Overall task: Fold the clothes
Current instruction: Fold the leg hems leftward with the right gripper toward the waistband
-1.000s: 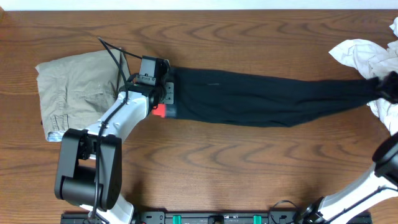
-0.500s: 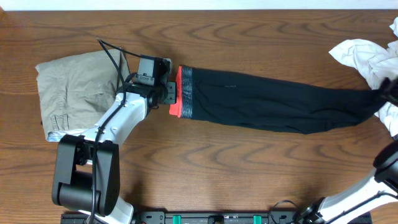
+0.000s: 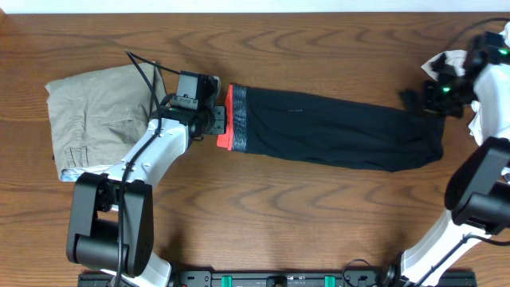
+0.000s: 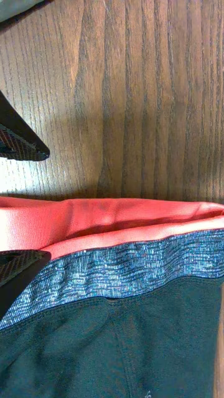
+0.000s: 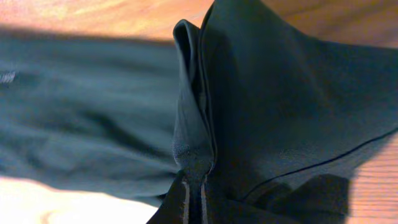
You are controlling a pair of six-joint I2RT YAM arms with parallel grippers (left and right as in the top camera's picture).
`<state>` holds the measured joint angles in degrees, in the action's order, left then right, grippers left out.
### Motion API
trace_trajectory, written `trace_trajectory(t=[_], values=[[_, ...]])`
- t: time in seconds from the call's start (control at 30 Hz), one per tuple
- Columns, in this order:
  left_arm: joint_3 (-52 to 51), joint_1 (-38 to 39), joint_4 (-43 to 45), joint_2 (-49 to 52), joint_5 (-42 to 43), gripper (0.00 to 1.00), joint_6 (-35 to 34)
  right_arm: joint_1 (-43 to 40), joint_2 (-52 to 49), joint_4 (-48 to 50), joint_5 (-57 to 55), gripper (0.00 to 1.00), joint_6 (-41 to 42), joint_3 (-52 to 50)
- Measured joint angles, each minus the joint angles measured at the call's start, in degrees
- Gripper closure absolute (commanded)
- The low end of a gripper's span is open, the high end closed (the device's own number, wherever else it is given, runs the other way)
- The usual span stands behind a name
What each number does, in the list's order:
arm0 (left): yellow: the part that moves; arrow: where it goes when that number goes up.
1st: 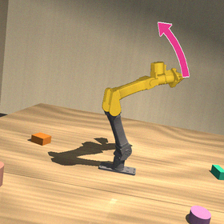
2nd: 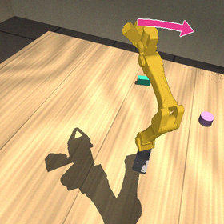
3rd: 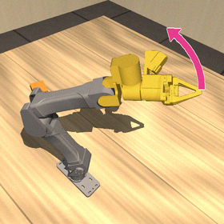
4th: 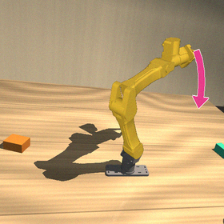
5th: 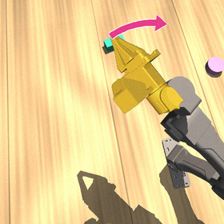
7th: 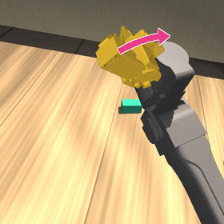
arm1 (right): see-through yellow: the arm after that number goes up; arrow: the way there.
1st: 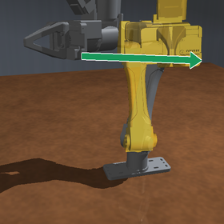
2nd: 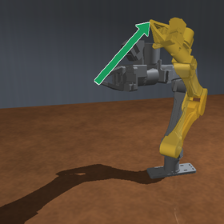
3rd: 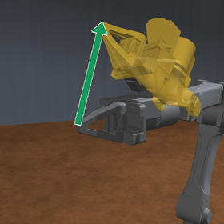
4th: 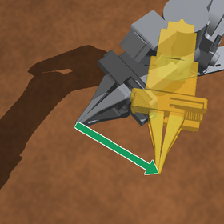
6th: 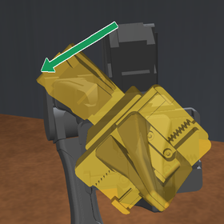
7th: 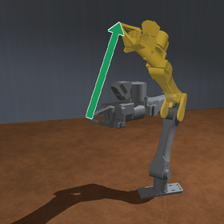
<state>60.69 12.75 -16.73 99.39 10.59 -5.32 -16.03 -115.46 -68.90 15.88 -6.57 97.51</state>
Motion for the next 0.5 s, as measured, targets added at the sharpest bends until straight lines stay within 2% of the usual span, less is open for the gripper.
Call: trace_trajectory(t=[0.5], values=[[0.0, 0.0, 0.0, 0.0, 0.0, 0.53, 0.0, 18.3, 0.0, -4.0, 0.0, 0.99, -0.2, 0.0]])
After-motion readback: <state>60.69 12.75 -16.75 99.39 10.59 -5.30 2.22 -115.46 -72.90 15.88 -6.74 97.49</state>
